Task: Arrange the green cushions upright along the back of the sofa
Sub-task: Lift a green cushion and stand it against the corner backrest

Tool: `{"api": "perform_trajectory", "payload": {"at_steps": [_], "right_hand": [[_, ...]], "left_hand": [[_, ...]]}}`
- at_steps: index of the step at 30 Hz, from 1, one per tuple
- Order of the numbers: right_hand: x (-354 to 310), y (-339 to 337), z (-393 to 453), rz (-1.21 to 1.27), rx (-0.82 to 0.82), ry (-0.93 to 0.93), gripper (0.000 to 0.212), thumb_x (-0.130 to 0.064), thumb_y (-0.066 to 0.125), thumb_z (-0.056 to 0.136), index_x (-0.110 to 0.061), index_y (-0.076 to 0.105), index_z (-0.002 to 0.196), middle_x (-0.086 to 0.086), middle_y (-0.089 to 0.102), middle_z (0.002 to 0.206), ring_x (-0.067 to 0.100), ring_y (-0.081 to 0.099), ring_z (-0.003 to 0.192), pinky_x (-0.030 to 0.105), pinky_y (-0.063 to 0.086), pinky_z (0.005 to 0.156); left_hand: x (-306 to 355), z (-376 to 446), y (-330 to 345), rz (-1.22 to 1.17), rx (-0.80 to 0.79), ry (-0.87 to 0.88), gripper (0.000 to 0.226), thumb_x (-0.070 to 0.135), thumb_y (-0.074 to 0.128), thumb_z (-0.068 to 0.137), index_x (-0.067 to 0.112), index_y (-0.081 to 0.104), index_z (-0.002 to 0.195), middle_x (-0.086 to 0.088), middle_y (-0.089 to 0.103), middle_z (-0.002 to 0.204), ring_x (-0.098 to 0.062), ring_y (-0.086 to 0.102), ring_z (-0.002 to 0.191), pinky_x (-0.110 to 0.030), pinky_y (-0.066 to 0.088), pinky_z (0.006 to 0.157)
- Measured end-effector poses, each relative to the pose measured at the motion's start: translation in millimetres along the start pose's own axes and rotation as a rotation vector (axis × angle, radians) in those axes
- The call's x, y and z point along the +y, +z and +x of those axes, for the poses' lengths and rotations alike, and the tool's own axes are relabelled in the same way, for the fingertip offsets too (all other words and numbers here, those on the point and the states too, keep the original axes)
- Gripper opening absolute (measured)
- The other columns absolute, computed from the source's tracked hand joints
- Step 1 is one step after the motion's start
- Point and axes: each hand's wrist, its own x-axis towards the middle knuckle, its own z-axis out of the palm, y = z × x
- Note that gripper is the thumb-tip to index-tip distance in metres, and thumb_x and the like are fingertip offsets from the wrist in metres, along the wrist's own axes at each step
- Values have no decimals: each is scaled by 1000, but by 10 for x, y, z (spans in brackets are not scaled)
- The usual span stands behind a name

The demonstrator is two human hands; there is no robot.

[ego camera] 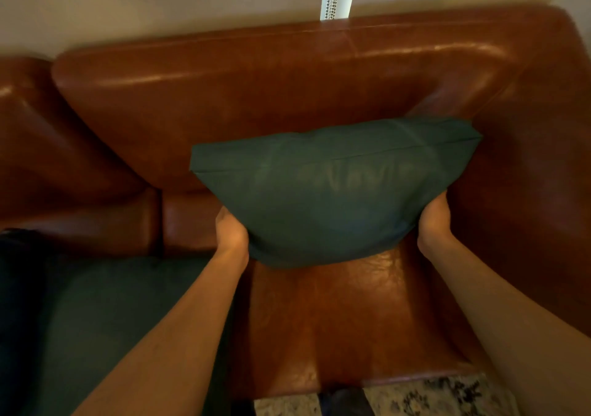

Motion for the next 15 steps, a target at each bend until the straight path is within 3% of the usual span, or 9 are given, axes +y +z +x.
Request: {"api": "perform_trajectory", "payload": {"at_steps": [2,4,7,10,13,15], "right_hand": [[26,14,-48,-13,8,5,49,-53,36,94,-28,56,130,-7,60,129,12,55,120,34,41,108],[70,25,-153,1,31,33,50,-54,37,91,-28,58,129,-8,61,126,12,56,116,35,42,107],[261,59,-358,10,49,97,62,-60,34,86,-28,54,135,-6,58,133,16,55,121,40,40,110],[596,114,-625,-51,45,153,76,-71,31,81,-29,45,142,-1,51,144,23,49,130,47,37,112],[1173,171,-750,-249,-11,131,88,-94,32,63,-36,52,127,0,57,137,25,53,127,54,39,108],[1307,408,-1107,-315,-66,148,77,-87,35,65,-34,57,116,3,62,129,27,54,124,55,33,112]], "left_hand": [[4,-15,-43,11,-10,23,36,24,45,98,8,62,125,-22,59,135,-36,54,127,-49,49,96],[9,-38,-125,50,-37,35,37,22,44,98,9,60,129,-22,58,137,-41,47,132,-57,35,109],[-8,-125,-319,96,-112,82,35,18,44,100,13,59,131,-11,65,131,-37,53,129,-48,40,109],[-46,-245,-594,146,-181,94,36,18,46,101,13,54,136,-7,61,132,-20,57,120,-32,41,97],[-100,-274,-1010,195,-224,118,35,19,50,99,15,57,133,-10,59,138,-23,54,129,-37,37,110],[-111,-272,-1375,214,-229,113,33,20,51,99,15,58,131,-9,60,136,-22,55,128,-35,37,108]]}}
